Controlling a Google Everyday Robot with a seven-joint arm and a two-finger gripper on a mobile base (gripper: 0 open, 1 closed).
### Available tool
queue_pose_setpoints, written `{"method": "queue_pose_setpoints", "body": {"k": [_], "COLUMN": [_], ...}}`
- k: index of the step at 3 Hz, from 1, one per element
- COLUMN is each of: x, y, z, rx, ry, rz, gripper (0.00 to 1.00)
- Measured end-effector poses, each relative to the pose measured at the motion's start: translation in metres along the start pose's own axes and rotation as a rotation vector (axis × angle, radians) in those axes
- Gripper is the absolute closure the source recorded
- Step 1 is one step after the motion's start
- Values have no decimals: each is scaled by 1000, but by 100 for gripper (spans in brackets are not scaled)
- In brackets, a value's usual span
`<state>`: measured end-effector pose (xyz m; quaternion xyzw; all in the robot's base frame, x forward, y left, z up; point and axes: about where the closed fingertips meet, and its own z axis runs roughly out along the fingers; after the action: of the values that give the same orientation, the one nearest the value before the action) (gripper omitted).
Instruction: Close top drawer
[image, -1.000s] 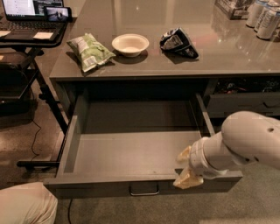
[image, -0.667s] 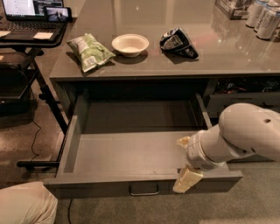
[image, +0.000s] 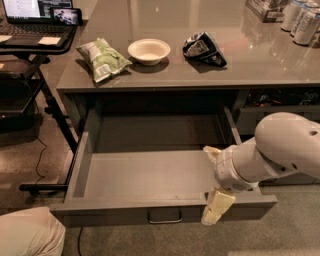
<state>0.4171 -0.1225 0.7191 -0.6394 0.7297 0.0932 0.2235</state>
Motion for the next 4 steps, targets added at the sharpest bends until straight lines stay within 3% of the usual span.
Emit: {"method": "queue_pose_setpoints", "body": {"k": [1, 3, 4], "x": [-1, -5, 0], "y": [6, 48, 62], "z": [1, -14, -6], "rx": [-16, 8, -1], "ry": [-6, -2, -8], "rz": [7, 98, 129], "gripper": [0, 42, 65]}}
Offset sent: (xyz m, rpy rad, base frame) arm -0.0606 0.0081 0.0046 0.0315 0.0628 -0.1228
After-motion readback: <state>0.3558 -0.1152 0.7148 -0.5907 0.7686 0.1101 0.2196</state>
